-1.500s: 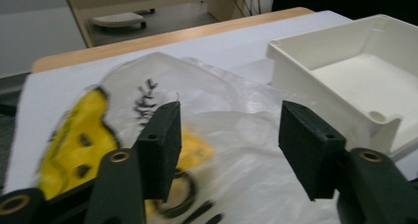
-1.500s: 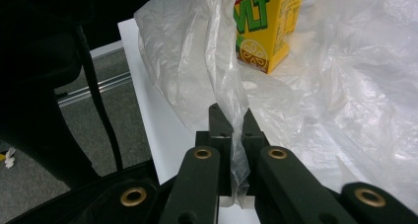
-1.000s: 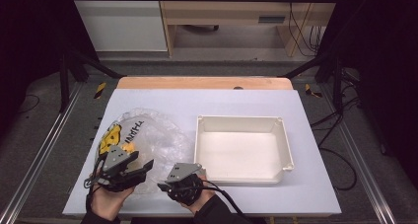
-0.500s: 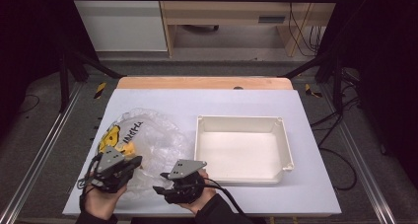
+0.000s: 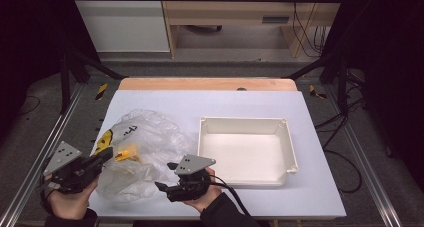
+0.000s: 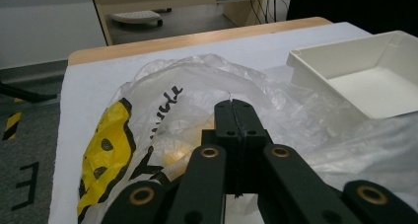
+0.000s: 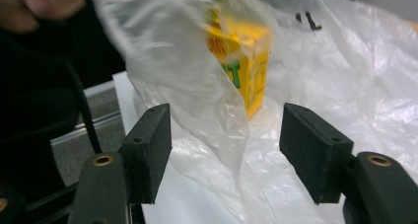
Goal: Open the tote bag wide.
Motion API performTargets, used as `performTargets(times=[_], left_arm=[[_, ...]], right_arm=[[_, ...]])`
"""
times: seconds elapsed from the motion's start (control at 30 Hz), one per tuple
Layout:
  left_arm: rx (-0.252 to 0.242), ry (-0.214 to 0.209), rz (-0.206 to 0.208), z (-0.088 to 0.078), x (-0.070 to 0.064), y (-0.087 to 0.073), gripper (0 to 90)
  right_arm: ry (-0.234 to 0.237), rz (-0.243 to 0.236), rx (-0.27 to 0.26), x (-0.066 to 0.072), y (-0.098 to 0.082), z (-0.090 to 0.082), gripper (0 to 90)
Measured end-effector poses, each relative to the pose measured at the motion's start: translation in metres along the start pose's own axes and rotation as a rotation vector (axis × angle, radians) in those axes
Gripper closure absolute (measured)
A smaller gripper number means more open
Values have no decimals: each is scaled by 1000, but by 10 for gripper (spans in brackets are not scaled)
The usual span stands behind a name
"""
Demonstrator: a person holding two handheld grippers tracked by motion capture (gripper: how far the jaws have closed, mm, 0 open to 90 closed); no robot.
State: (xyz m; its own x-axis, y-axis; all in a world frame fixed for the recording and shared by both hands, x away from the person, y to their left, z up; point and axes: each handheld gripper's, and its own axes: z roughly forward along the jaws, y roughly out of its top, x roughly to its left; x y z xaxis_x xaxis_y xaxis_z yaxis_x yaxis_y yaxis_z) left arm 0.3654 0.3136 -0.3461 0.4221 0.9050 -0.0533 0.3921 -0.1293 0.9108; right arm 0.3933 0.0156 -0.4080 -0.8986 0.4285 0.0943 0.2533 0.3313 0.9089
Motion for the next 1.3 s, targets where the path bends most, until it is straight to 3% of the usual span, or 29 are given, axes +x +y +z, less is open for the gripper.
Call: performTargets(times=[0.17, 0.3, 0.4, 0.57, 0.73, 1.0, 1.17, 1.3], left_arm=[[-29, 15, -9, -12, 8, -1, 897], [-26, 33, -13, -19, 16, -10, 897], [-11, 51, -22, -23, 24, -20, 897], [43, 95, -35, -22, 38, -39, 897], [113, 110, -69, -11, 51, -59, 898], [222, 178, -35, 15, 60, -77, 898], [284, 173, -59, 26, 68, -90, 897], [358, 173, -35, 38, 68, -98, 897]], right_arm=[[3, 16, 45, -3, -2, 15, 451], [14, -13, 98, 2, -7, 26, 612], [10, -37, 134, 6, -12, 33, 715], [27, -30, 161, 9, -18, 44, 856], [16, -29, 194, 11, -24, 58, 888], [-26, -14, 261, 11, -37, 78, 896], [-38, 6, 289, 9, -45, 81, 897], [-44, 17, 297, 9, -50, 81, 900]])
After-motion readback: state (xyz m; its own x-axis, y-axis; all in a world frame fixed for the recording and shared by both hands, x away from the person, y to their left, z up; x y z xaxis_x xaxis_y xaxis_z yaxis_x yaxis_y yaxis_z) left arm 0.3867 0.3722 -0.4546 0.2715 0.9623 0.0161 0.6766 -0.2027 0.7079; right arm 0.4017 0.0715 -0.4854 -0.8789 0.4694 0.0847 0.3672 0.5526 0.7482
